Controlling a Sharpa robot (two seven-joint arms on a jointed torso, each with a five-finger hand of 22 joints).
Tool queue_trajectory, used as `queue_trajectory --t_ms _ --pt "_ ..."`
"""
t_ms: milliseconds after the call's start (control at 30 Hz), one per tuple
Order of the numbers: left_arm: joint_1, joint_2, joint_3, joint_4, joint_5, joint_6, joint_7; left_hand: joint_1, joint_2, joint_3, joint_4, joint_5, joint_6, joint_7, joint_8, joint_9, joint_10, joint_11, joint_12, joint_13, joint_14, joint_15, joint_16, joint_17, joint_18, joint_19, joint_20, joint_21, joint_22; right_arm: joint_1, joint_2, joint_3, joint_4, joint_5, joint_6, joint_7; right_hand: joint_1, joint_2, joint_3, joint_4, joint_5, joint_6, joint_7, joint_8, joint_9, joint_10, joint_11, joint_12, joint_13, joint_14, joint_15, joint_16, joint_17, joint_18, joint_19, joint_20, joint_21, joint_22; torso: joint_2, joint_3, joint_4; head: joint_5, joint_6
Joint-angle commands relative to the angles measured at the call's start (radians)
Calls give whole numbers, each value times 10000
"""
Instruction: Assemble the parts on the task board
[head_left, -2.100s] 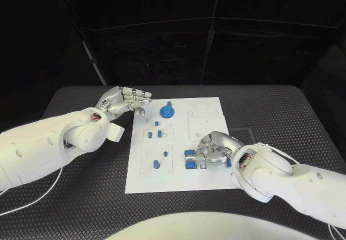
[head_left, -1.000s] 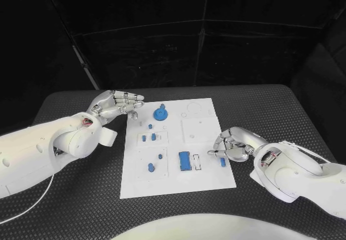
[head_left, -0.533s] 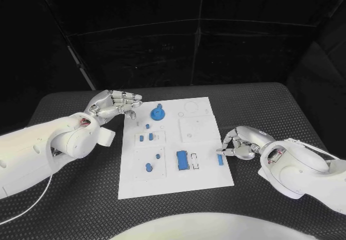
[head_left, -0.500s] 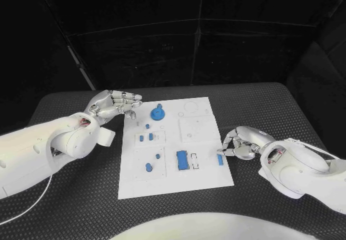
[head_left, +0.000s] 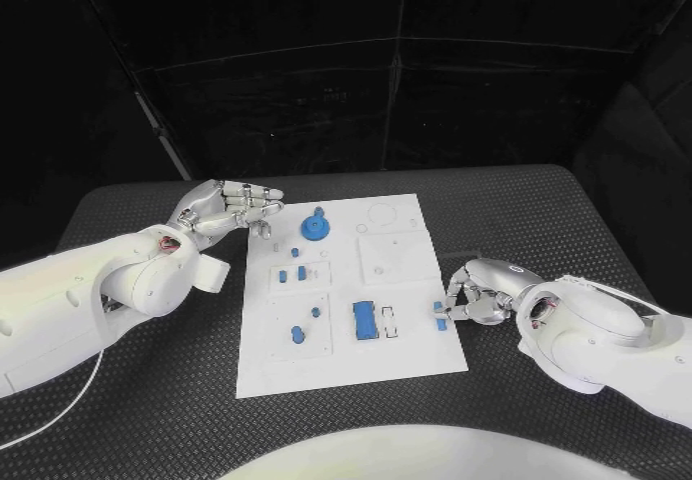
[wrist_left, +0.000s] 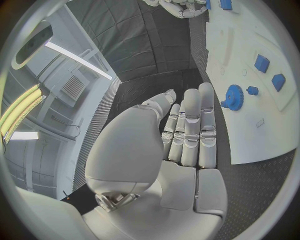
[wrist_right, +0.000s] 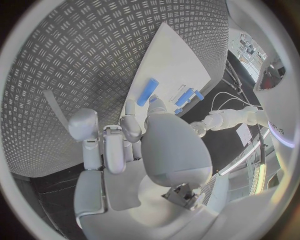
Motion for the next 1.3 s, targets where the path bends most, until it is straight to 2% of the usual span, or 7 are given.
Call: queue_trajectory --t_ms 33,333,467,667,867,1033,1300 --pt "9 15 11 -1 39 112 43 22 94 -28 -49 3 -40 -12 -20 10 -75 4 42 9 -63 6 -40 -13 130 -64 11 -46 -13 2 80 -1 -17 -222 389 -35 -28 67 -66 -17 -45 71 -26 37 16 31 -74 61 15 732 -95 -38 1109 -8 -22 -67 1 -12 4 -8 -9 3 -3" --pt "2 17 11 -10 39 127 42 22 94 -28 -49 3 -40 -12 -20 10 -75 4 42 9 -63 6 -40 -13 130 -64 11 -46 -13 -28 358 -3 -124 -496 426 -31 288 71 -72 -131 -42 122 -73 92 116 96 -122 121 100 732 -140 -46 1104 -8 -25 -112 -13 -18 6 -17 11 22 -11" --pt "1 14 11 0 39 130 39 22 94 -28 -49 3 -40 -12 -20 10 -75 4 42 9 -63 6 -40 -13 130 -64 11 -46 -13 -103 509 -4 -226 -1063 841 -39 955 -8 -25 -486 -489 69 -72 100 204 35 -131 28 41 713 -157 -99 1024 6 -87 -136 -91 -121 10 -27 3 51 -26" --pt "0 -5 11 13 39 129 31 22 94 -28 -49 3 -40 -12 -20 10 -75 4 42 9 -63 6 -40 -13 130 -64 11 -46 -13 -318 699 -5 -356 -2066 1466 -62 1535 19 33 -806 -630 -39 -25 30 253 -110 -97 -169 -110 667 -132 -221 838 32 -194 -125 -223 -296 8 -29 22 76 -39" --pt "0 -28 11 24 39 124 29 20 100 -28 -54 3 -34 -13 -14 12 -77 3 53 10 -66 5 -40 -17 130 -64 11 -50 -17 -396 842 -6 -426 -2612 1752 -79 2044 229 213 -1050 -757 -62 -8 -73 265 -175 -87 -266 -164 662 -124 -253 813 41 -221 -111 -282 -346 2 -22 -2 113 -62" --pt "0 -37 11 24 39 122 31 20 100 -28 -54 3 -34 -13 -14 12 -77 3 53 10 -66 5 -40 -17 130 -64 11 -50 -17 -415 862 -6 -343 -2705 1583 -90 2541 560 664 -1210 -639 -23 -31 -225 220 -207 -121 -321 -172 668 -149 -256 824 38 -193 -131 -279 -322 -2 -11 -21 139 -63" --pt "-6 -34 10 16 39 130 28 20 100 -28 -54 3 -34 -13 -14 12 -77 3 53 10 -66 5 -40 -17 130 -64 11 -50 -17 -421 761 -3 50 -950 550 -72 2550 777 1433 -853 422 22 -54 -552 112 -206 -153 -406 -195 680 -170 -251 849 37 -159 -163 -276 -315 -7 -19 3 107 -50"
